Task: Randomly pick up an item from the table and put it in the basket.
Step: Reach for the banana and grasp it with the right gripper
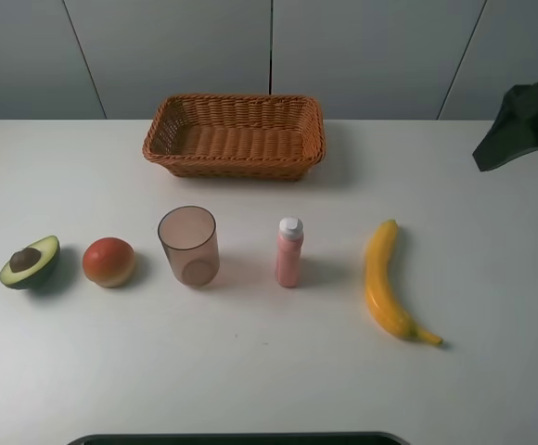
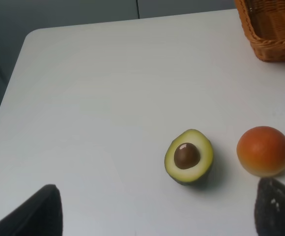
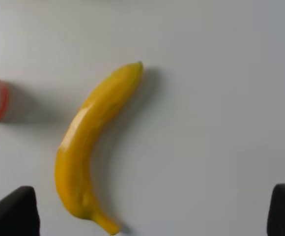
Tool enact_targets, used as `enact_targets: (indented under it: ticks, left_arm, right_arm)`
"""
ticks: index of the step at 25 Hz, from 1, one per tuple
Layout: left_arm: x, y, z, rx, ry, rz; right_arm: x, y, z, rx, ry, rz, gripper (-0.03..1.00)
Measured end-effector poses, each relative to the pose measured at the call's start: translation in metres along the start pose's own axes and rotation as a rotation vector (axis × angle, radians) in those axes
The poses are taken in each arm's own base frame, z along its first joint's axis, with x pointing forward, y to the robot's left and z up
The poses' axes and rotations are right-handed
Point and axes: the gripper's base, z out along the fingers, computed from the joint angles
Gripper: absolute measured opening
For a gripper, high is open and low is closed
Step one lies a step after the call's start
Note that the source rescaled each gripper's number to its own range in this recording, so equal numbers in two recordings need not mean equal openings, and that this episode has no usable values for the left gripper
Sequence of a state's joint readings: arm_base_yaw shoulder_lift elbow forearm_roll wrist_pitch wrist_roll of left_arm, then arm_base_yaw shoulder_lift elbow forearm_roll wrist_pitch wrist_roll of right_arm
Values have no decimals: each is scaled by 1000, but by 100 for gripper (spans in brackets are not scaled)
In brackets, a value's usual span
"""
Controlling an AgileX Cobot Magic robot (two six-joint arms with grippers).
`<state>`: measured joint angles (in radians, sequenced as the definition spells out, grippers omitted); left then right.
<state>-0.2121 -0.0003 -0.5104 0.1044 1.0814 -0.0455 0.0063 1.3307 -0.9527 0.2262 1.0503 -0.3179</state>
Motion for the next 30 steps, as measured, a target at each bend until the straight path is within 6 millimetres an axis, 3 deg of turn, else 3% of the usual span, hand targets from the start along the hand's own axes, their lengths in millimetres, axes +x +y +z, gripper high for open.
enact_targets:
  ticks: [5, 9, 14, 25, 30]
  left_arm:
    - [0, 0, 0, 0, 0, 0]
    - [0, 0, 0, 0, 0, 0]
    - [0, 0, 0, 0, 0, 0]
    - [0, 0, 0, 0, 0, -2]
    - [0, 0, 0, 0, 0, -2]
  right_arm:
    - [3, 23, 61, -30, 48, -41, 100]
    - [4, 39, 96, -30, 93, -16, 100]
    - [7, 39, 131, -42, 194, 39, 100]
    - [13, 63, 174, -71, 270, 3, 100]
    - [15, 64, 188, -54, 278, 29, 100]
